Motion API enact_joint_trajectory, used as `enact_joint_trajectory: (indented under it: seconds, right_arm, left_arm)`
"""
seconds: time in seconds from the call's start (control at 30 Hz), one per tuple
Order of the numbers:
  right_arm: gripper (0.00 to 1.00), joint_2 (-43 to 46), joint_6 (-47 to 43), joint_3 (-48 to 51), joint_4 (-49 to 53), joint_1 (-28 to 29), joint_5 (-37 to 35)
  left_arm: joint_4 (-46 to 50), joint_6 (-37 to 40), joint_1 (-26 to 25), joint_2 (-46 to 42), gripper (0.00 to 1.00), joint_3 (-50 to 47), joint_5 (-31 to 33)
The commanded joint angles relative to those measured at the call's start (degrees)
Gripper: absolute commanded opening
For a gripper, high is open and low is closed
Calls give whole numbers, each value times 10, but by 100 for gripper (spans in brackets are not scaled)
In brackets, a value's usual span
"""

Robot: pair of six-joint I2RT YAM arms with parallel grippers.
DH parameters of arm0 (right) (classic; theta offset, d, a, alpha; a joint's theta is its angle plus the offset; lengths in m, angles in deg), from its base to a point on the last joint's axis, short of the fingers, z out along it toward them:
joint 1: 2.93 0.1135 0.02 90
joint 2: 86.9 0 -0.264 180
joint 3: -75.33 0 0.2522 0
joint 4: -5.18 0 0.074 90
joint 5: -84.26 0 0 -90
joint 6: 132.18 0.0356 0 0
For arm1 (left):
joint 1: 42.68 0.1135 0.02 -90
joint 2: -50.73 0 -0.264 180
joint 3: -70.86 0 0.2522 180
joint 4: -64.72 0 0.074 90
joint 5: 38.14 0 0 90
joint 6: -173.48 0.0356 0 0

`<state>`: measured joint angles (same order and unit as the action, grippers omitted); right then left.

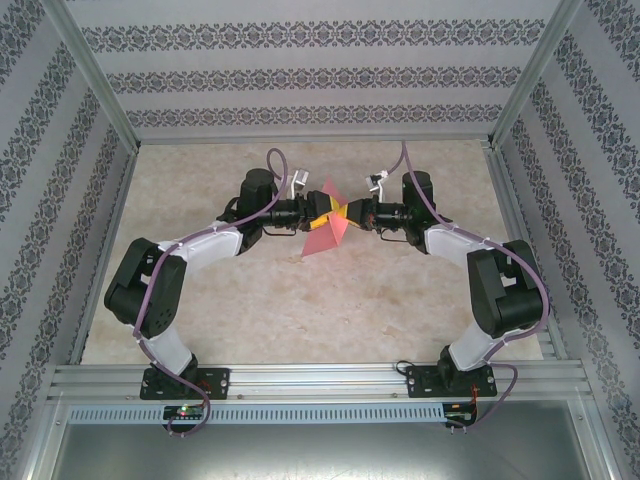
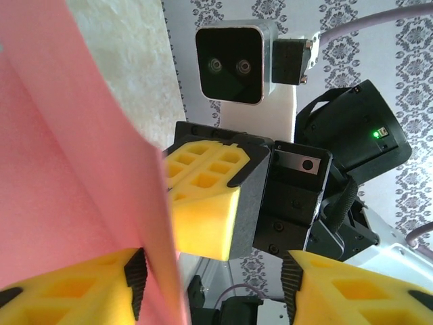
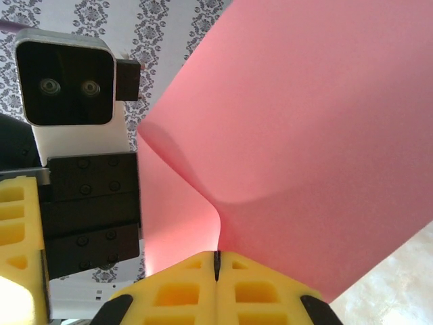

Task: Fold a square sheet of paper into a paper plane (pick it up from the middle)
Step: Pick up the triangle from the center of the table.

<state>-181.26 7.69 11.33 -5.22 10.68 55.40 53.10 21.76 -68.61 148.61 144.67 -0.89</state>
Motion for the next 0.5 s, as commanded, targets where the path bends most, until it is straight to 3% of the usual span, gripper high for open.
enact_joint_trajectory:
  seconds: [0.0,0.47]
  right_arm:
    - [2,-4,6,5,-28,-4,10]
    - [4,7,2,7,-16,-5,8]
  left_arm:
    - [45,43,-7,11,50,20,-17]
    - [121,94,-7,20,29,39,-17]
